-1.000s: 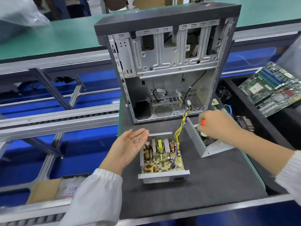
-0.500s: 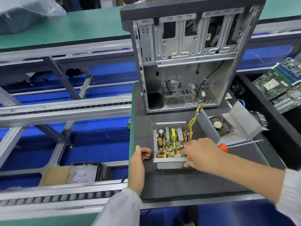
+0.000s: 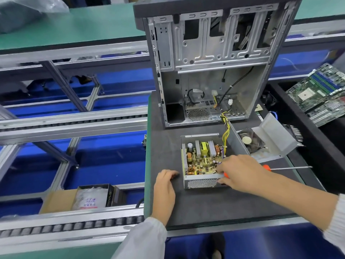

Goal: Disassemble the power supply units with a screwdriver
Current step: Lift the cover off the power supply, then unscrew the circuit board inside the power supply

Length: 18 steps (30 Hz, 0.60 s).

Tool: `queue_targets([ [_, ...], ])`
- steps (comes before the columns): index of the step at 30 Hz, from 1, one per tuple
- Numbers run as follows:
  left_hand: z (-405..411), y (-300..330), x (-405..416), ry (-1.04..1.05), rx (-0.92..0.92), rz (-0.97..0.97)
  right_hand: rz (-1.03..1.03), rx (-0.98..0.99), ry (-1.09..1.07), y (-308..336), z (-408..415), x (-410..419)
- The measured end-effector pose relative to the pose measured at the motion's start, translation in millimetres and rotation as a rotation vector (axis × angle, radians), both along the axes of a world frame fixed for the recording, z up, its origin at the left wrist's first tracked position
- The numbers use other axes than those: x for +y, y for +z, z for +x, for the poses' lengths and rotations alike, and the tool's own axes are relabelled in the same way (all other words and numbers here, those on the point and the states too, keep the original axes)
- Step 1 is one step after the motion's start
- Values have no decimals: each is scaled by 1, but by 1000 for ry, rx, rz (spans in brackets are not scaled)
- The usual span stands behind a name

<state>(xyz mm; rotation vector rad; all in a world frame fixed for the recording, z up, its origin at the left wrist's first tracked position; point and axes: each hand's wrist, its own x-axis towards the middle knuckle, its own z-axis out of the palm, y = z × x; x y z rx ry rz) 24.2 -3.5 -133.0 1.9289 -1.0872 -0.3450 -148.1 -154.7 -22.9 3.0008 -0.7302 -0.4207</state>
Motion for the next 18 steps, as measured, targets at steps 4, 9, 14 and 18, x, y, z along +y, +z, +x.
queue_targets([
  [4,1,1,3,51,87,-44,20,-15,12,2,-1,-3],
  [9,-1,2,6,97,302,-75,75,-30,-31,1,-1,-6],
  [14,-2,4,5,91,343,-92,259,-192,-157,19,-3,-19],
  [18,0,0,2,47,299,-88,401,-401,-325,35,-6,-31],
])
